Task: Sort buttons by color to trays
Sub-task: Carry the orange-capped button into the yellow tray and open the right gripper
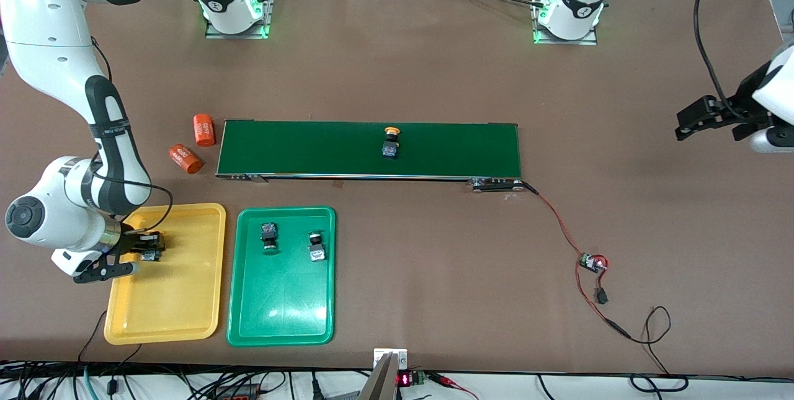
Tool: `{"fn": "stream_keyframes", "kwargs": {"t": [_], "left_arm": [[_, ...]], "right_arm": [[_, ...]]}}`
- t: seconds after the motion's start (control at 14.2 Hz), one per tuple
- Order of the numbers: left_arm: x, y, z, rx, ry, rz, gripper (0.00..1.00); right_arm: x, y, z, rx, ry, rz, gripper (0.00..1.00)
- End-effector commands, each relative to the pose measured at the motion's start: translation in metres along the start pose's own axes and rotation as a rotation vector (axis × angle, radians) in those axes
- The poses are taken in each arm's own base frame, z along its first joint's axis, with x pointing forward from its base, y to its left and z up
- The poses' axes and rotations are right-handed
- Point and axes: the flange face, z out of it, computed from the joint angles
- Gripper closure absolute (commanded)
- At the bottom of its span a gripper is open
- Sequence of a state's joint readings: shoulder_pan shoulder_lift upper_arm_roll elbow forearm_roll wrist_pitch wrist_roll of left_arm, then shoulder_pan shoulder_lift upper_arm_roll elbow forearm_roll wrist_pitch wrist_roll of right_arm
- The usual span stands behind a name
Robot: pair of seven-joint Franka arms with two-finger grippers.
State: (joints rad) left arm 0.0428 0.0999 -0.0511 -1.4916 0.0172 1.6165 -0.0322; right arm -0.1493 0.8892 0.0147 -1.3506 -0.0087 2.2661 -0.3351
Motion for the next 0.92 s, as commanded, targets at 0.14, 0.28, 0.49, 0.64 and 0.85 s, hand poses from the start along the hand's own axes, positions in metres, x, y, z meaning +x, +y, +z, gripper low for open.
{"fn": "stream_keyframes", "kwargs": {"t": [0.14, 0.28, 0.49, 0.64, 0.85], "left_arm": [[-0.008, 0.003, -0.002, -0.039, 0.008, 0.0, 0.0], [-0.008, 0.002, -0.001, -0.041, 0.006, -0.001, 0.0], [-0.008, -0.002, 0.001, -0.041, 0.002, -0.007, 0.0], [-0.008, -0.002, 0.001, -0.041, 0.002, -0.006, 0.0], [-0.008, -0.003, 0.001, -0.039, 0.002, -0.006, 0.0]], "right_arm": [[0.005, -0.018, -0.017, 0.025, -0.021, -0.014, 0.0], [0.012, -0.055, -0.045, 0.033, -0.065, 0.063, 0.0], [0.021, -0.135, -0.082, 0.036, -0.091, 0.168, 0.0], [0.028, -0.193, -0.106, 0.079, -0.069, 0.245, 0.0], [0.03, -0.275, -0.126, 0.107, -0.062, 0.328, 0.0]]}}
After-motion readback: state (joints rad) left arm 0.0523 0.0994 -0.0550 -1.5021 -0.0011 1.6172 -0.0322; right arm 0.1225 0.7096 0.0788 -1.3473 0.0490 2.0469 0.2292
